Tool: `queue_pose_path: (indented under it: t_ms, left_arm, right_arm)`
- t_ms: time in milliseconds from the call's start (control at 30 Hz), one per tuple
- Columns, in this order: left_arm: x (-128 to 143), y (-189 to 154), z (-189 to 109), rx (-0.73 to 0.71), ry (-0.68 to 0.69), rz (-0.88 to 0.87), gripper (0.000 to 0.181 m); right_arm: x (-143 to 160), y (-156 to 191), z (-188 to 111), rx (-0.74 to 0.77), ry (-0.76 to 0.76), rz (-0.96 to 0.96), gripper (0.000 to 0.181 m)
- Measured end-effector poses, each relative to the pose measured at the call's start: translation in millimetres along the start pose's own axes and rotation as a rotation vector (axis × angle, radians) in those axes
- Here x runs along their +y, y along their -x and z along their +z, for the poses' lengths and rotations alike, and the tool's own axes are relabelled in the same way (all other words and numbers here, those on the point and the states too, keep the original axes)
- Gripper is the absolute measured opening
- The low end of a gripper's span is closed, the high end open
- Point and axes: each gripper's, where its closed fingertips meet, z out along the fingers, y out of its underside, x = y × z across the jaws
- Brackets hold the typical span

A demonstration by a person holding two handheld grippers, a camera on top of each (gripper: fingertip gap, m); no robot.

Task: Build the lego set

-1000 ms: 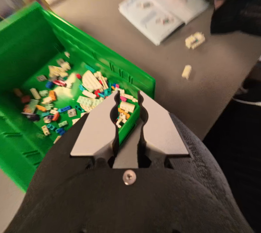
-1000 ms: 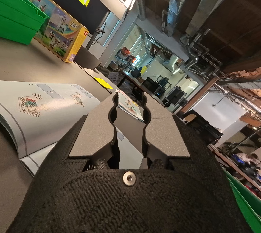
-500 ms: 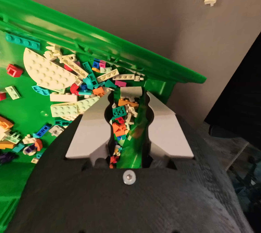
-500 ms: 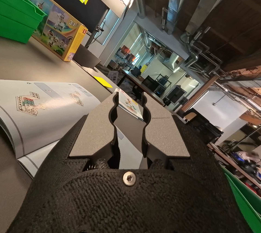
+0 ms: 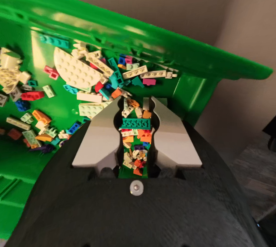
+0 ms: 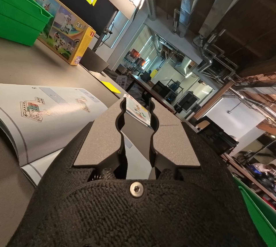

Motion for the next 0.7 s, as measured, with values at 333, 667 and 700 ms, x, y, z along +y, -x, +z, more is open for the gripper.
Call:
queue_pose_path:
  t_ms: [333,667,700]
  left_arm:
    - [10.6,-22.0,-14.3,0.161,-0.018,0.009,0.034]
    - [2.8,-16.5,-1.1,0.137,-0.015,0.076,0.035]
    - [0.9,-12.7,-1.2,0.110,-0.025,0.083,0.034]
  right_arm:
    - [-0.8,1.6,0.1,-0.009,-0.003,0.000,0.028]
    - [-0.8,2.6,0.2,-0.015,-0.003,0.003,0.028]
    - [-0.8,2.7,0.2,-0.016,-0.003,0.003,0.028]
